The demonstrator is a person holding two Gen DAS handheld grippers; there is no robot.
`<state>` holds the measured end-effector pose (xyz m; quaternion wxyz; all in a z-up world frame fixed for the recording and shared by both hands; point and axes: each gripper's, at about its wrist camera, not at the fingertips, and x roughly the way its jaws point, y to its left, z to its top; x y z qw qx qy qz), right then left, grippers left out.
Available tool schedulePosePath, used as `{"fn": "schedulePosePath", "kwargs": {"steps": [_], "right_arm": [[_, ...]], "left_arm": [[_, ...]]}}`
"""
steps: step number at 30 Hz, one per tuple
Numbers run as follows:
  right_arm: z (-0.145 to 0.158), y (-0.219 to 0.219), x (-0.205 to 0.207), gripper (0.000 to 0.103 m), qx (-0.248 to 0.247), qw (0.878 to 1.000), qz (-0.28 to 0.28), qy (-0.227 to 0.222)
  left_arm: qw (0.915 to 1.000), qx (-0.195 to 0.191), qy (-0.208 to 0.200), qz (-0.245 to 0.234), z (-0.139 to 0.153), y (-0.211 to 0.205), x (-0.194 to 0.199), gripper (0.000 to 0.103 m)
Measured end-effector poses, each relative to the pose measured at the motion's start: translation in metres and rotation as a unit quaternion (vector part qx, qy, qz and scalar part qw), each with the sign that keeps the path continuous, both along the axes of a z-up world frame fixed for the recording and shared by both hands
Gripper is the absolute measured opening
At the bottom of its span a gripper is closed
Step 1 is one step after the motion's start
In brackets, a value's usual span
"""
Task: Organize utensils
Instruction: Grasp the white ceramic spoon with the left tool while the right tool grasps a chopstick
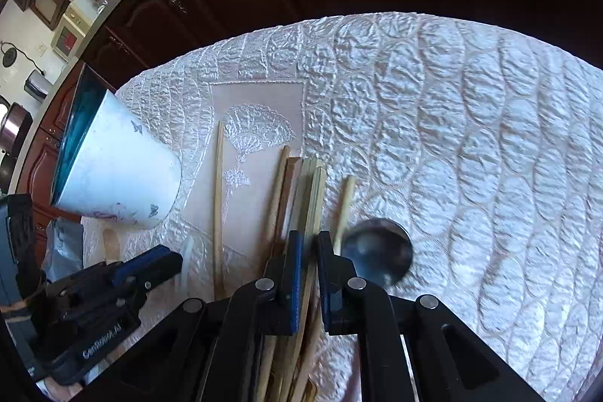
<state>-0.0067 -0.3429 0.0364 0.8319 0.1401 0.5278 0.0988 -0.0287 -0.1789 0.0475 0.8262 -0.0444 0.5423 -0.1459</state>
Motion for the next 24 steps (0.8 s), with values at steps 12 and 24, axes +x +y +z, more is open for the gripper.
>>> {"fn": "schedulePosePath", "kwargs": {"steps": [12, 24], "right_arm": [[0.057, -0.020, -0.049, 0.005, 0.029, 0.998, 0.000, -0.064], [0.031, -0.011, -0.034, 0.006, -0.001, 1.000, 0.002, -0.028]], "left_arm": [[0.9991, -0.028, -0.024, -0.019, 0.027, 0.025, -0.027, 0.002], [0.9975, -0.055, 0.037, 0.025, -0.001, 0.012, -0.004, 0.028]]}}
